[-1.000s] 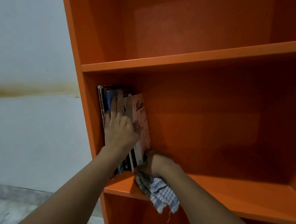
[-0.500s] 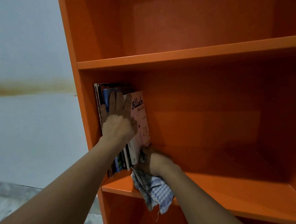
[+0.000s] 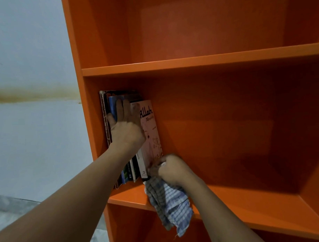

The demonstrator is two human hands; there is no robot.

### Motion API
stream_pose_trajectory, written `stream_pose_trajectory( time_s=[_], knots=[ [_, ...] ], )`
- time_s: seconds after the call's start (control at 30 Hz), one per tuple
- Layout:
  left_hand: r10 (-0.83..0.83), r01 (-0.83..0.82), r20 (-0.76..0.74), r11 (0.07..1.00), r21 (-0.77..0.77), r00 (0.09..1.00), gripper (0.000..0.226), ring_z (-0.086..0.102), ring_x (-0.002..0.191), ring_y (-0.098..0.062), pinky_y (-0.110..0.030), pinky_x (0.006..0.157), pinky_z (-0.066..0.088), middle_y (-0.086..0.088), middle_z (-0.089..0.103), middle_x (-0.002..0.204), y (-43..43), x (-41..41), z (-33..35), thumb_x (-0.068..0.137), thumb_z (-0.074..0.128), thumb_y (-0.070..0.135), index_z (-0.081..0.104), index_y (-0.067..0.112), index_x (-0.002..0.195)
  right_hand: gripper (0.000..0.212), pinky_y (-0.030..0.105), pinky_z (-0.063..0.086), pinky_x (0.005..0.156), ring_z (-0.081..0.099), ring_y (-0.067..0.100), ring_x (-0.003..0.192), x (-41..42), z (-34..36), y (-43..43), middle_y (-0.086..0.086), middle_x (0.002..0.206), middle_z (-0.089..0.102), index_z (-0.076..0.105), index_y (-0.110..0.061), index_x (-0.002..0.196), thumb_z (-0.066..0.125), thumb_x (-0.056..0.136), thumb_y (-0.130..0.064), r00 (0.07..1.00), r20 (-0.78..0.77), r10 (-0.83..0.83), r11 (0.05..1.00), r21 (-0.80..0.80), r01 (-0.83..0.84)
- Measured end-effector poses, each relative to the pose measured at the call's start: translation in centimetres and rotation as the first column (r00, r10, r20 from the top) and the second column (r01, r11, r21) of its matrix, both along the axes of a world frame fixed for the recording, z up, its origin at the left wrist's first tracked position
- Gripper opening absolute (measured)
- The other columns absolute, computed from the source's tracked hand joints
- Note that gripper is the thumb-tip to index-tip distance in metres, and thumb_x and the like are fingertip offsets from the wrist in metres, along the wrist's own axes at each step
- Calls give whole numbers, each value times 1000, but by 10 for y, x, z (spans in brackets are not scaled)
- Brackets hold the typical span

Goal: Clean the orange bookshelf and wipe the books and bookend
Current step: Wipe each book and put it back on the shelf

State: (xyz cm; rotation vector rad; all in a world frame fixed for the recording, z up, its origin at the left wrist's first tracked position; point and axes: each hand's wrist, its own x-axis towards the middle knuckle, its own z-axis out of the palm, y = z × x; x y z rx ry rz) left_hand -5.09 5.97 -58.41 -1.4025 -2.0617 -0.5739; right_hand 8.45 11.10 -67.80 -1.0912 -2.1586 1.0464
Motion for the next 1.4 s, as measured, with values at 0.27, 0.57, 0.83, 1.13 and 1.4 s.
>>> stream_pose_trajectory(
  time_s=[0.27, 0.57, 0.83, 1.13, 1.4],
  knots=[
    [39, -39, -1, 998, -39, 999, 79, -17, 150, -34, -63, 116, 1, -14, -13, 163, 3, 0, -2, 97, 52, 31, 1, 25, 157, 27, 24, 34, 53, 40, 16, 52, 26, 6, -18, 1, 58, 46, 54, -19, 57, 63, 79, -31, 959, -174, 222, 963, -114, -244],
    [73, -77, -31, 988, -138, 997, 78, -23, 148, -36, -60, 117, 0, -15, -22, 161, -7, 5, 2, 94, 52, 45, 6, 32, 156, 29, 44, 57, 80, 69, 30, 86, 47, 19, -30, 6, 88, 74, 73, -12, 79, 65, 82, -40, 986, -29, 162, 985, 56, -160],
    [-74, 72, -98, 997, -17, 992, 61, -14, 151, -31, -56, 115, 7, -13, -10, 165, -30, 25, -24, 91, 58, 44, 39, 31, 146, 24, 34, 52, 63, 59, 18, 61, 65, 12, -55, -2, 71, 68, 74, -22, 80, 63, 86, -43, 995, -42, 92, 989, 116, -87],
    [-473, 435, 292, 881, 188, 831, 24, 64, 92, -15, -42, 86, 52, 5, 69, 100, -72, 63, -67, 95, 55, 33, 70, 20, 108, 23, 31, 33, 47, 37, 21, 44, 114, -6, -103, 15, 57, 52, 72, -21, 80, 59, 94, -33, 977, -105, 186, 979, 109, -174],
    [-446, 627, 782, 774, 93, 435, 36, 67, 49, -24, -28, 45, 47, -9, 71, 63, -125, 122, -178, 100, 55, 28, 71, 5, 76, 31, 33, 35, 53, 31, 23, 57, 173, -104, -151, 14, 65, 45, 60, -3, 69, 59, 88, -28, 978, 109, 176, 981, -108, -164]
  ],
)
